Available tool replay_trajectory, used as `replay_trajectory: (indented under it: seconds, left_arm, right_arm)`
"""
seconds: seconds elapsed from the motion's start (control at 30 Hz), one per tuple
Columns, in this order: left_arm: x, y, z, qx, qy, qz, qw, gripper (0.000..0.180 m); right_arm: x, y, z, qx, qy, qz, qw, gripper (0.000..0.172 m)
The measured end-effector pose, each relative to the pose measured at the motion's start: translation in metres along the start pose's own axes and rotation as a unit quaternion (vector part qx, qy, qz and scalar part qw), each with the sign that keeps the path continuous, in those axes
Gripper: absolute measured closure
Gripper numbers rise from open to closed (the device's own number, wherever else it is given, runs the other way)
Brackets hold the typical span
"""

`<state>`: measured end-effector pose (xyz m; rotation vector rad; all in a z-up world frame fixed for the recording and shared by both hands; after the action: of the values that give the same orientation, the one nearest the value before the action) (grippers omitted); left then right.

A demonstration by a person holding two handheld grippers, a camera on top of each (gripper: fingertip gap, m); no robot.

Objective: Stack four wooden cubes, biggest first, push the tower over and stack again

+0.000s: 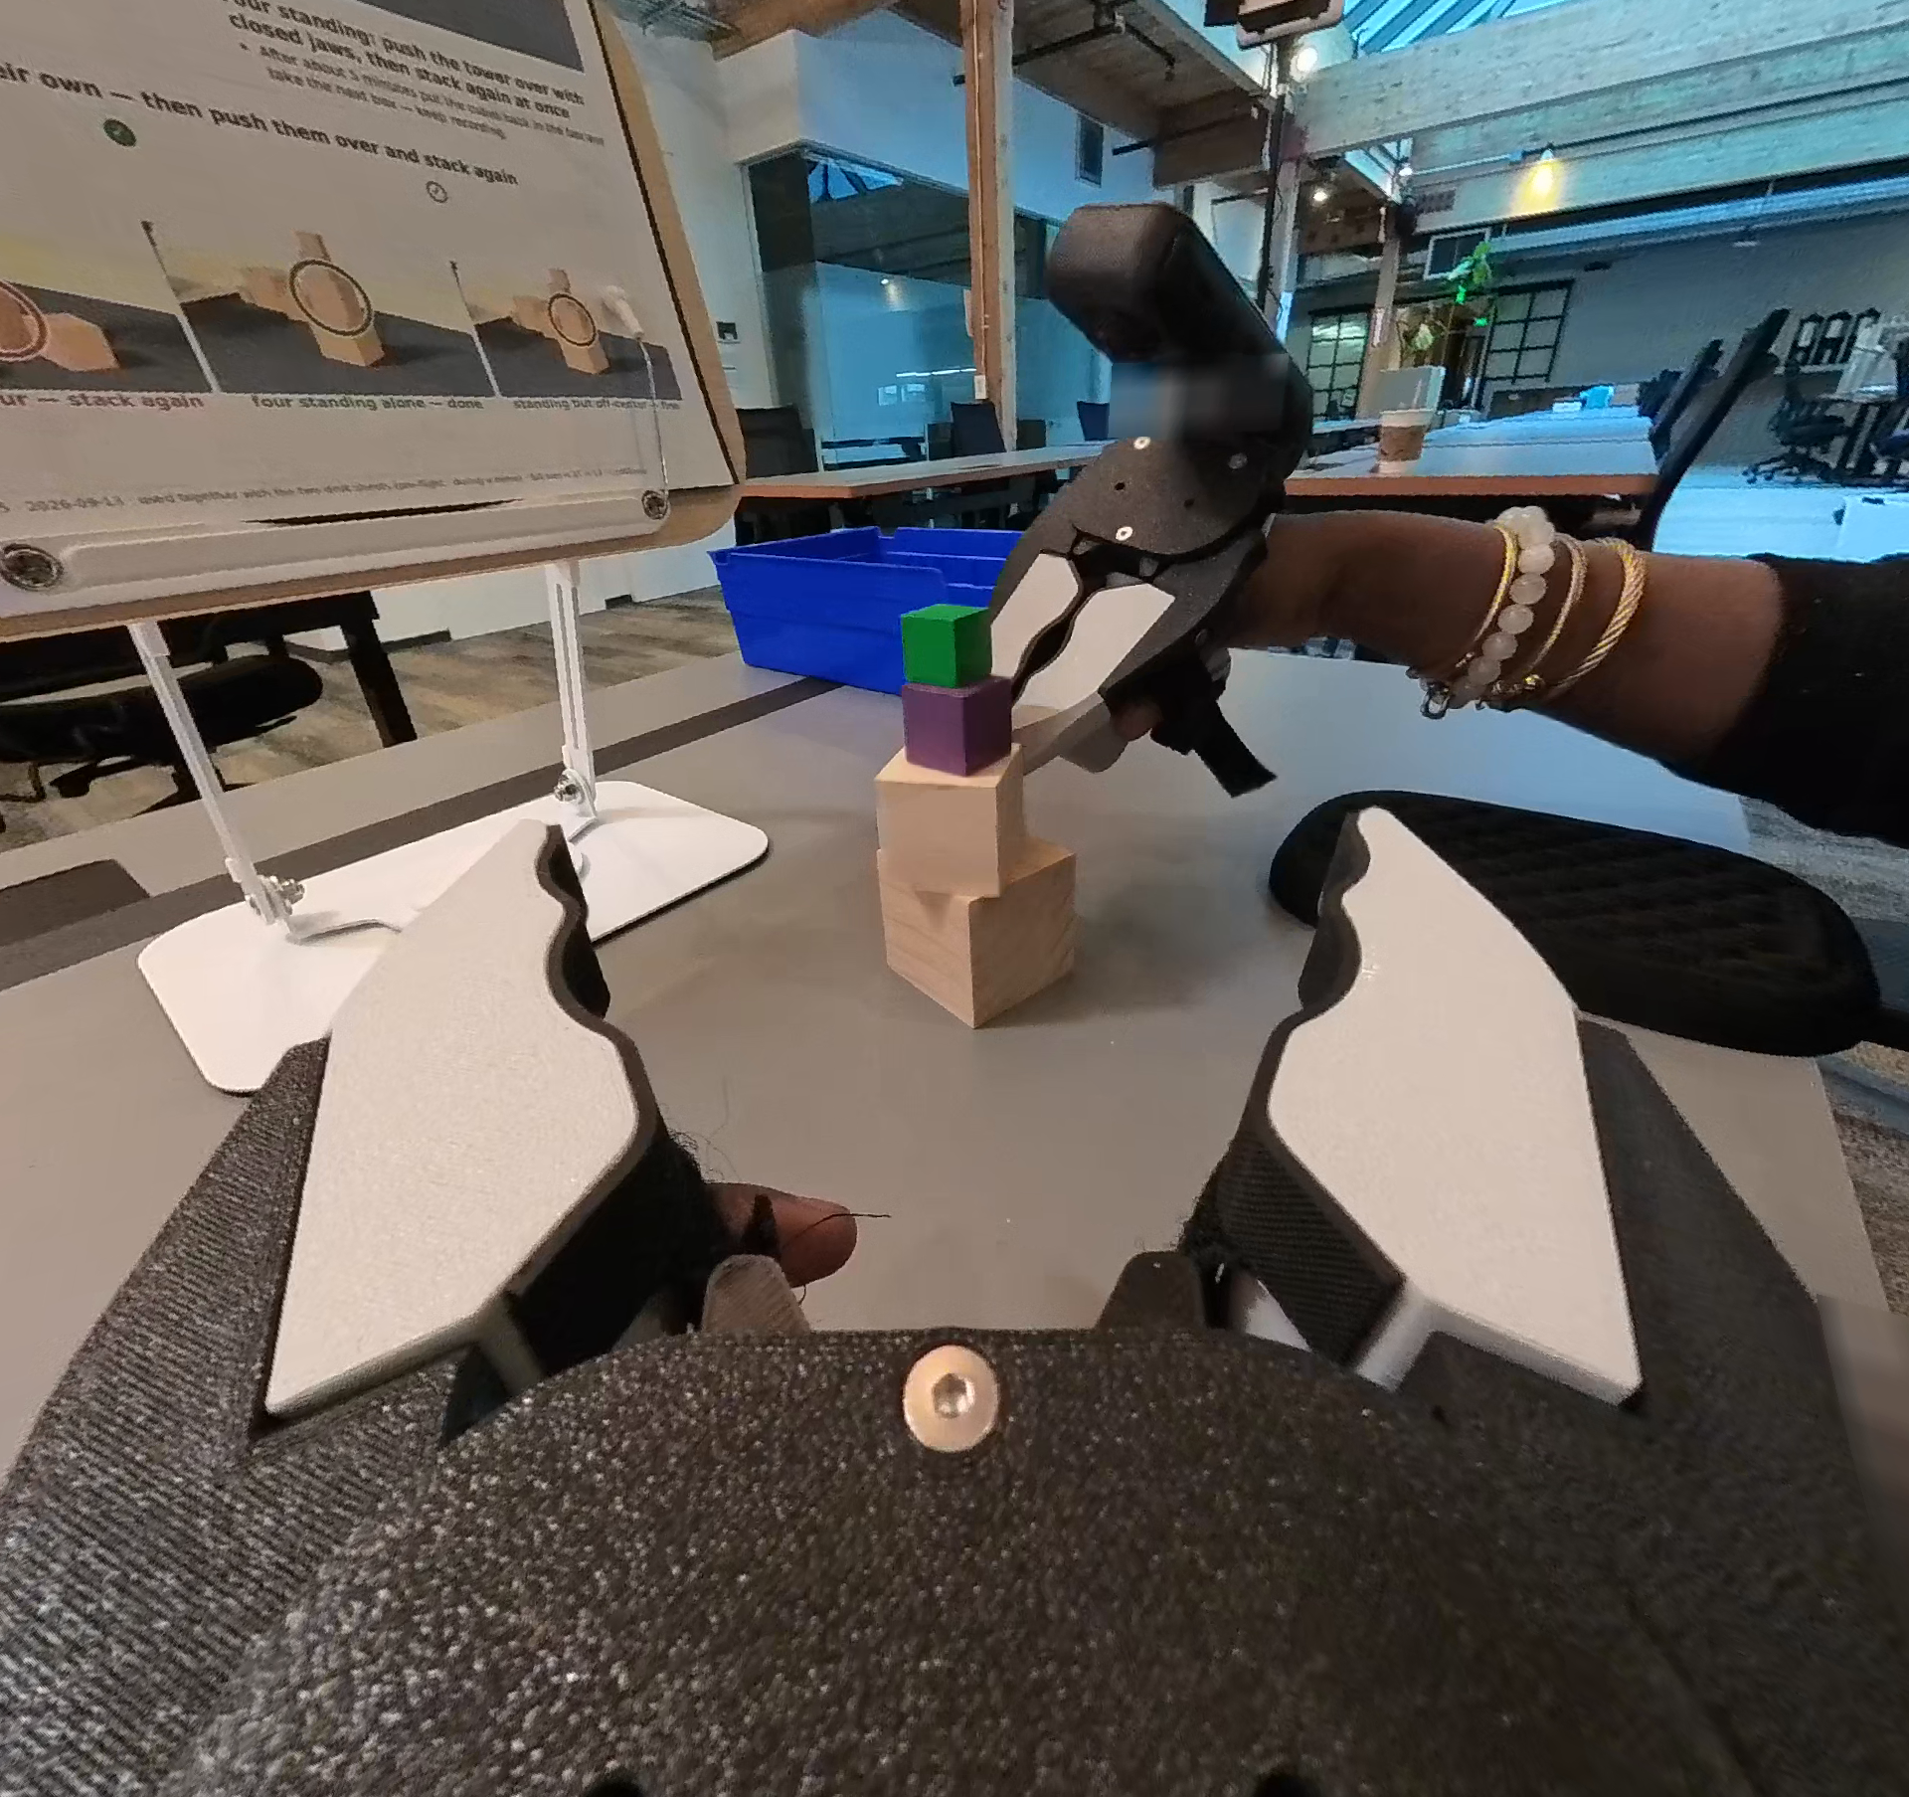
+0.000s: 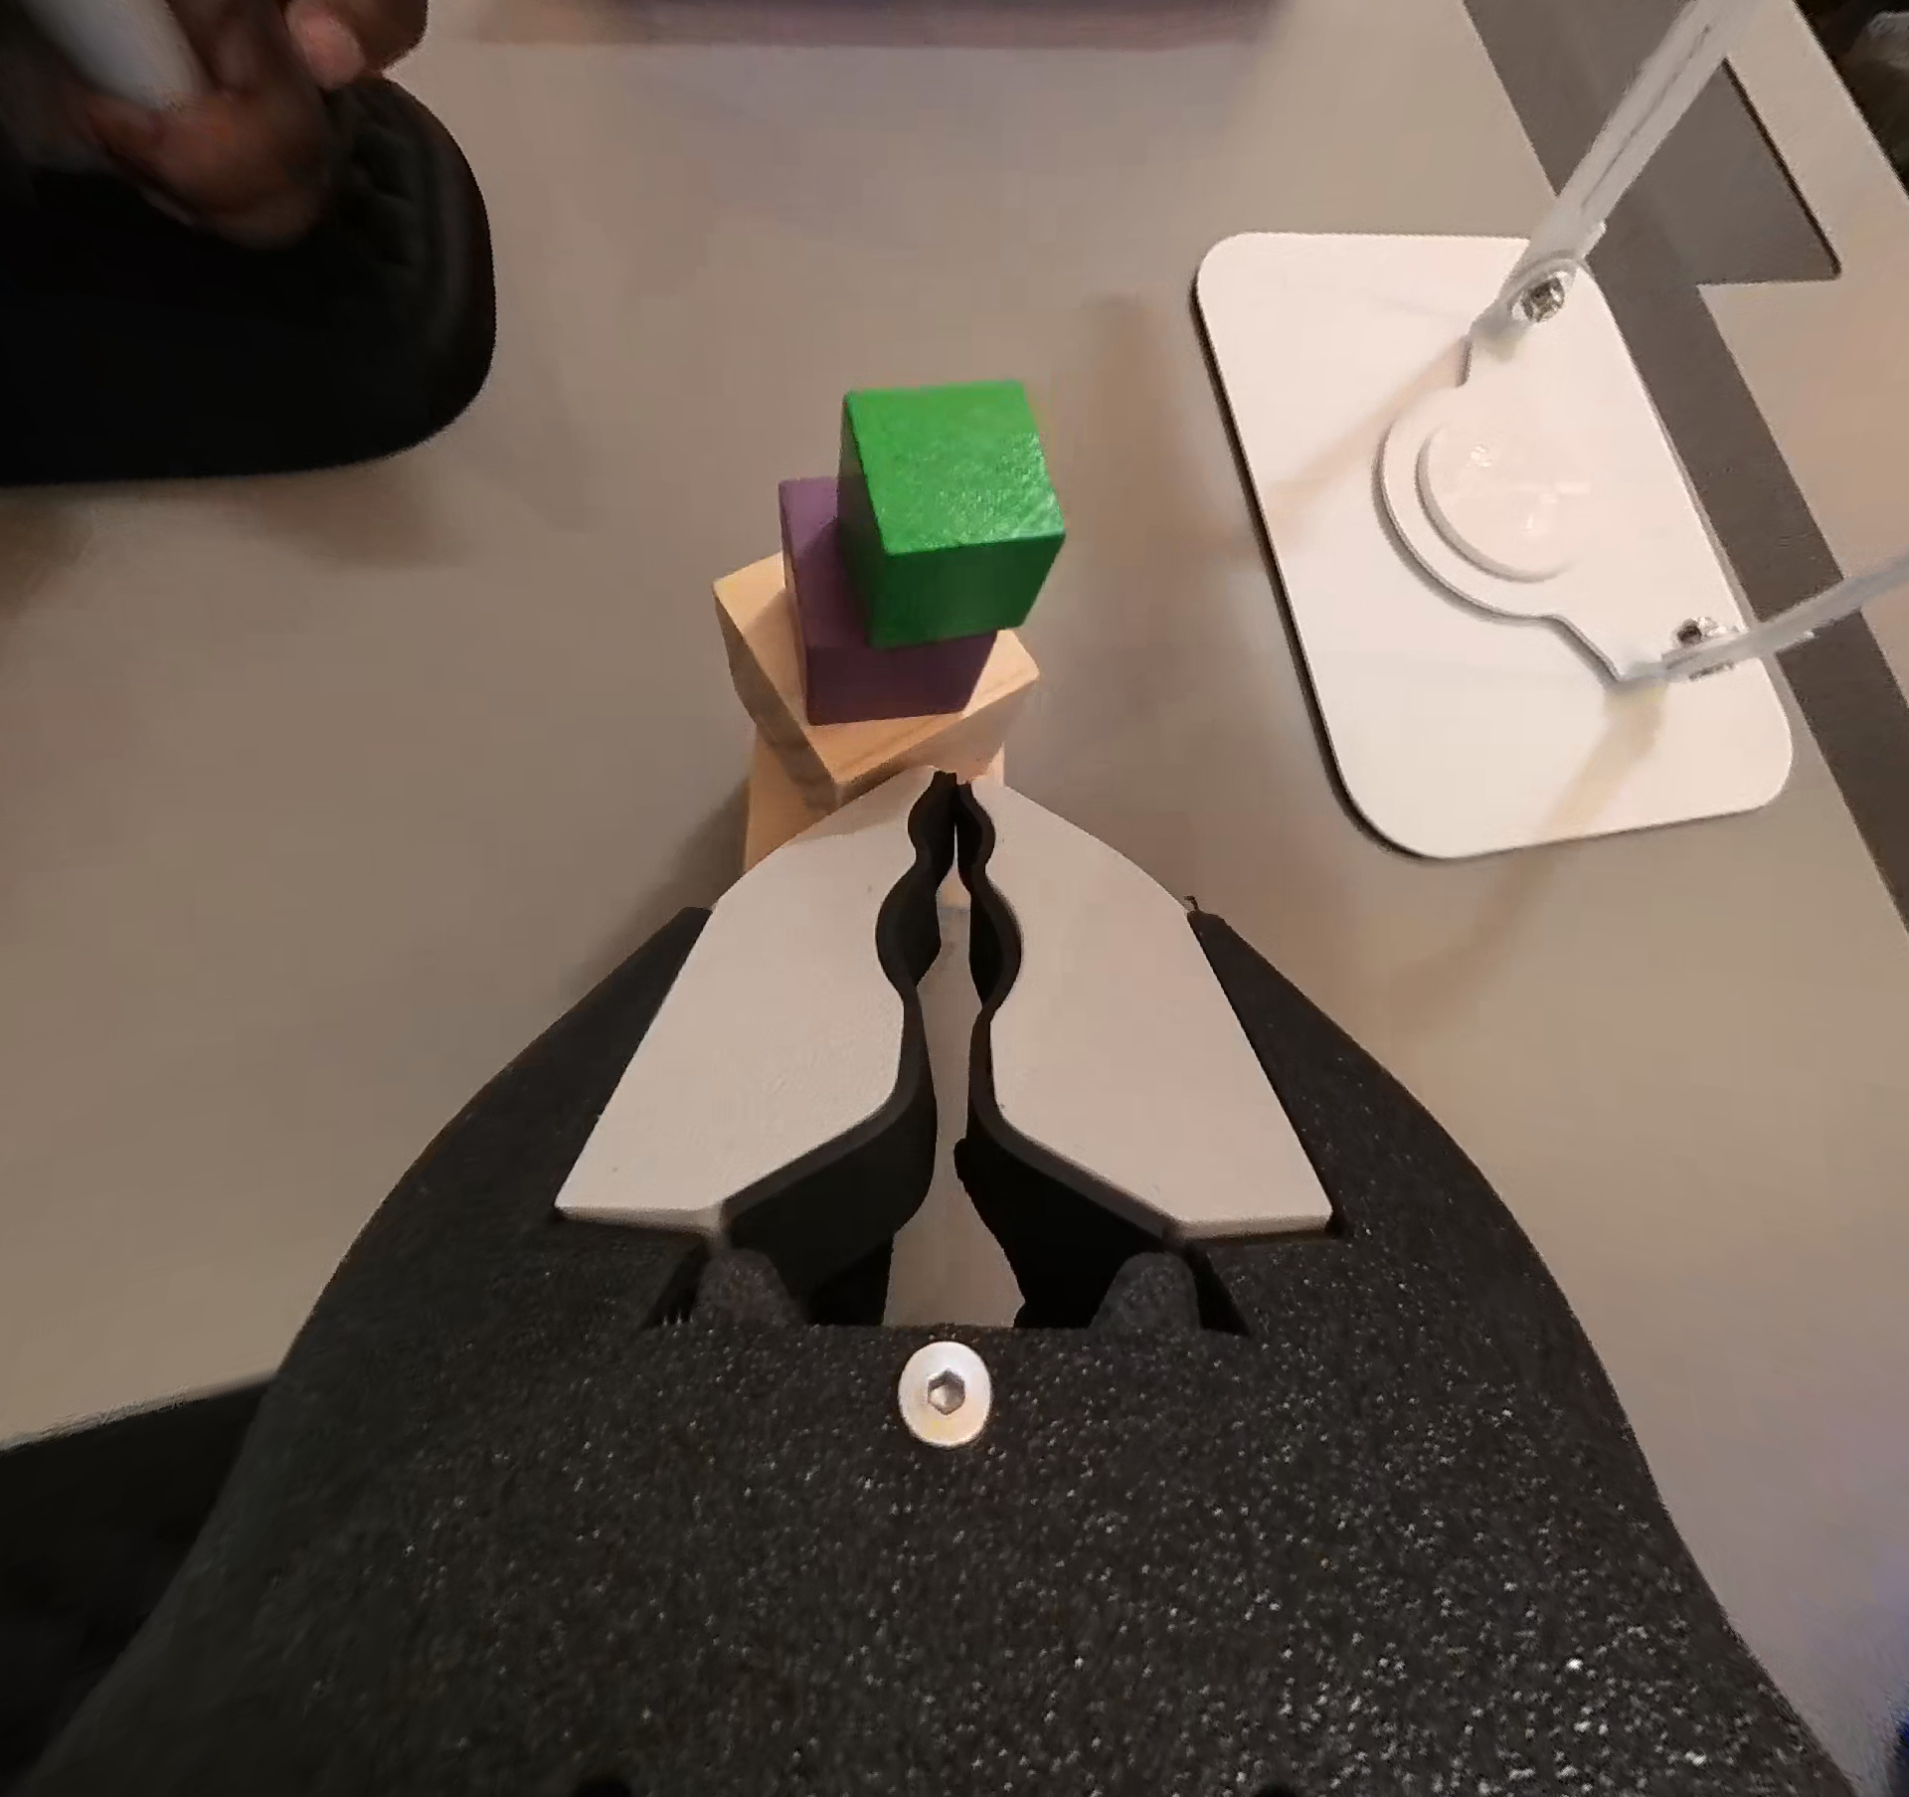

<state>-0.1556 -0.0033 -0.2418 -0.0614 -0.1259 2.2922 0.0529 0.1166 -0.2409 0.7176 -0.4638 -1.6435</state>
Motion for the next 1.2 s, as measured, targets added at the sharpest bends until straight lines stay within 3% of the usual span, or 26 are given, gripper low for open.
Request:
replay_trajectory:
  seconds: [0.5,0.67,0.87,1.03,1.2]
  left_arm:
    - [0.002,0.001,0.0,-0.004,0.01,0.0,1.0,0.048]
    - [0.001,0.002,0.0,-0.006,0.006,0.001,1.0,0.048]
    - [0.001,0.002,0.0,-0.005,0.007,0.001,1.0,0.049]
    - [0.001,0.001,0.0,-0.003,0.004,0.0,1.0,0.049]
    - [0.001,0.0,0.0,0.0,0.006,-0.001,1.0,0.049]
  right_arm:
    - [0.012,-0.024,0.024,-0.027,0.004,0.028,0.999,0.172]
    - [0.016,-0.016,0.029,-0.086,-0.026,0.032,0.995,0.169]
    - [0.025,0.016,0.031,-0.201,-0.052,0.042,0.977,0.153]
    - [0.026,0.05,0.025,-0.329,-0.095,0.031,0.939,0.139]
    - [0.037,0.064,0.009,-0.373,-0.111,0.01,0.921,0.094]
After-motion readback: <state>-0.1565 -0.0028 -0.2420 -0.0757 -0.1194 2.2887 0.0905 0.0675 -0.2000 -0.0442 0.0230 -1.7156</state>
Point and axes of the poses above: each gripper's, where its closed fingertips meet, y back along the fingers, z out of its top, x = y × z across the jaws, the point moved 8 cm from there along y, back along the fingers, and after that the axes turned 3 degrees about y, right-handed, at the moved point
